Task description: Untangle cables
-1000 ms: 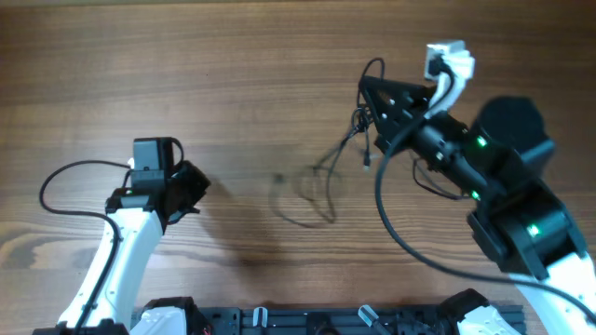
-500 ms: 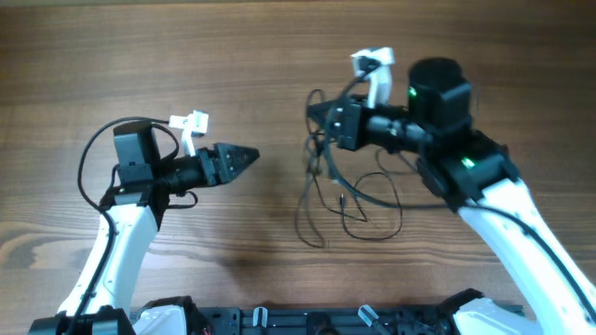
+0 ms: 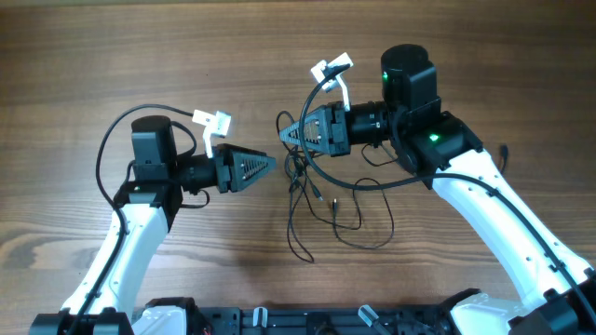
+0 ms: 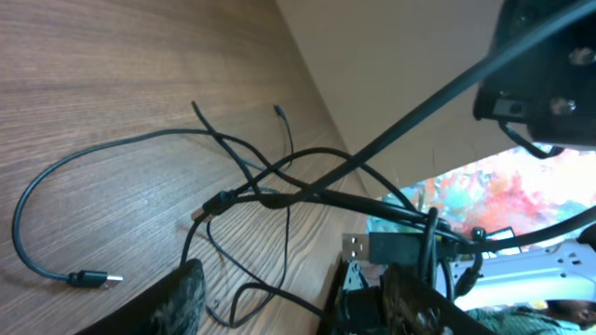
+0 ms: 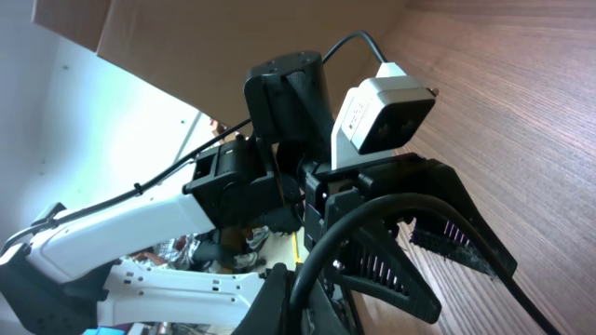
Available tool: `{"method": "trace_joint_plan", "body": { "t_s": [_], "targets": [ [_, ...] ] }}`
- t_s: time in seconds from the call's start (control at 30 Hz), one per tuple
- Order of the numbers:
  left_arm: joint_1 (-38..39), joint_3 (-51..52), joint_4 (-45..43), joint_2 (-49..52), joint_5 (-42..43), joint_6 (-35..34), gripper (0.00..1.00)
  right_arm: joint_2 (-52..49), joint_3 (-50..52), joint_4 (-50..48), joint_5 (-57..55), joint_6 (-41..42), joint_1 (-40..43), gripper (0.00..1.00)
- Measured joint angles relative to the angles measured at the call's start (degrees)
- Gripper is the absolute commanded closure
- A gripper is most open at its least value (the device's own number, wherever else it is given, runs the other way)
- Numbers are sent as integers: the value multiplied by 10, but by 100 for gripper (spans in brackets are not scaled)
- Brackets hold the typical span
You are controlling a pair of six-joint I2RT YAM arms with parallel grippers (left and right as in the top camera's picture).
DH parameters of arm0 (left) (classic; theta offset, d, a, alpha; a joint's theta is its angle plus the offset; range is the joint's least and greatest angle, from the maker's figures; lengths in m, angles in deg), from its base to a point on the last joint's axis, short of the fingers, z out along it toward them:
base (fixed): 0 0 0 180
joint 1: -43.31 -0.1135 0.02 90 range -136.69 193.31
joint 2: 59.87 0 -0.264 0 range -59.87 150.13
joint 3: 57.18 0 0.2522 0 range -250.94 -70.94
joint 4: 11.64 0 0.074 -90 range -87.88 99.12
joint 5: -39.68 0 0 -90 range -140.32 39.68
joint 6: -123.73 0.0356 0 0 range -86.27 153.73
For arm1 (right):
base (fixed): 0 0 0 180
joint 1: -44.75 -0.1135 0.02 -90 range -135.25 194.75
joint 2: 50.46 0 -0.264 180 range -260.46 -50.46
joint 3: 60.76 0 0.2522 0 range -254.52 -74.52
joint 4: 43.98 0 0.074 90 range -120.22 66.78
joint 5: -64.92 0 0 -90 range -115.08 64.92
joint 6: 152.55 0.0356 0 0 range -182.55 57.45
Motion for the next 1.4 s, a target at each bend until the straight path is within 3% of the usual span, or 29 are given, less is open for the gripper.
{"method": "trace_joint_plan", "body": {
  "t_s": [0.2,0.37,0.67,0.9,1.0,1.1,1.17,1.4],
  "targets": [
    [0,0,-42,0,53,-22,42,0,0,0,2,-3,0,95],
    [18,0,-43,0,68,-30,51,0,0,0,3,-3,0,96],
    [63,0,-89,0,-21,-118,55,0,0,0,6,-3,-1,95],
    [78,0,-122,0,-30,-157,55,0,0,0,6,-3,-5,95],
    [96,0,-123,0,-30,-156,51,0,0,0,6,-3,-5,95],
    [100,0,-143,0,-30,-156,28,0,0,0,11,-3,-5,95],
    [100,0,-157,0,-33,-169,25,0,0,0,21,-3,-6,95],
    [100,0,-193,0,-43,-290,61,0,0,0,25,-3,-10,95]
  ]
}}
